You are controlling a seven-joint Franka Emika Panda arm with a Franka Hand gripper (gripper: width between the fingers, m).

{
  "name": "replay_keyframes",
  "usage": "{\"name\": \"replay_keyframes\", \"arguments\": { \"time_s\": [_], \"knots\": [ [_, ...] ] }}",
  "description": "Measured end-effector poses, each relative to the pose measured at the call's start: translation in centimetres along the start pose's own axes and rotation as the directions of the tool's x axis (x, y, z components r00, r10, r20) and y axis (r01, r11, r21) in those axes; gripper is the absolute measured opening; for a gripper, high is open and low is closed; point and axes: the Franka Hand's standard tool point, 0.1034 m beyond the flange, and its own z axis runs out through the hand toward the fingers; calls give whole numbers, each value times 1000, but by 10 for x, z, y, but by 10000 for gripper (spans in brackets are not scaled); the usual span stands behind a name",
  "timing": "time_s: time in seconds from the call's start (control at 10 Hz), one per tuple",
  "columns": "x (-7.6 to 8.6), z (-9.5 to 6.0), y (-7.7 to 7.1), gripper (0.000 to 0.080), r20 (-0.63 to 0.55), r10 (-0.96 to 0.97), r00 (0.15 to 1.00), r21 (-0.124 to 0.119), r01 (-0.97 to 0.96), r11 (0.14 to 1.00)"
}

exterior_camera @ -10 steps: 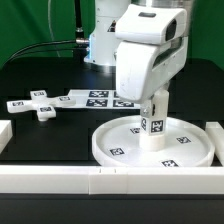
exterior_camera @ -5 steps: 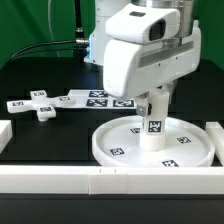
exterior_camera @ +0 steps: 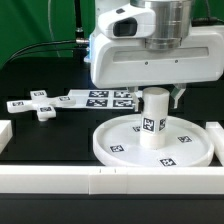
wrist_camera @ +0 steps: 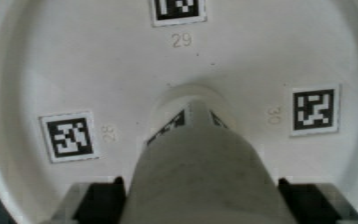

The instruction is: Assemble round table

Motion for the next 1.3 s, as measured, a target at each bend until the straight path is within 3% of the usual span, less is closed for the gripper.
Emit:
{"name": "replay_keyframes", "arguments": {
  "time_s": [0.4, 0.6, 0.9, 1.0, 1.1, 1.3],
  "knots": [
    [0, 0, 0, 406, 3, 256, 967, 15, -256, 967],
    [-1, 1, 1, 406, 20, 471, 882, 47, -472, 881],
    [-4, 2, -1, 406, 52, 755, 653, 78, -757, 649],
    [-4, 2, -2, 406, 60, 809, 585, 77, -811, 581],
    [-4, 2, -3, 406, 86, 895, 438, 81, -898, 432],
    [-4, 2, -3, 406, 112, 951, 289, 75, -957, 282]
  ]
}}
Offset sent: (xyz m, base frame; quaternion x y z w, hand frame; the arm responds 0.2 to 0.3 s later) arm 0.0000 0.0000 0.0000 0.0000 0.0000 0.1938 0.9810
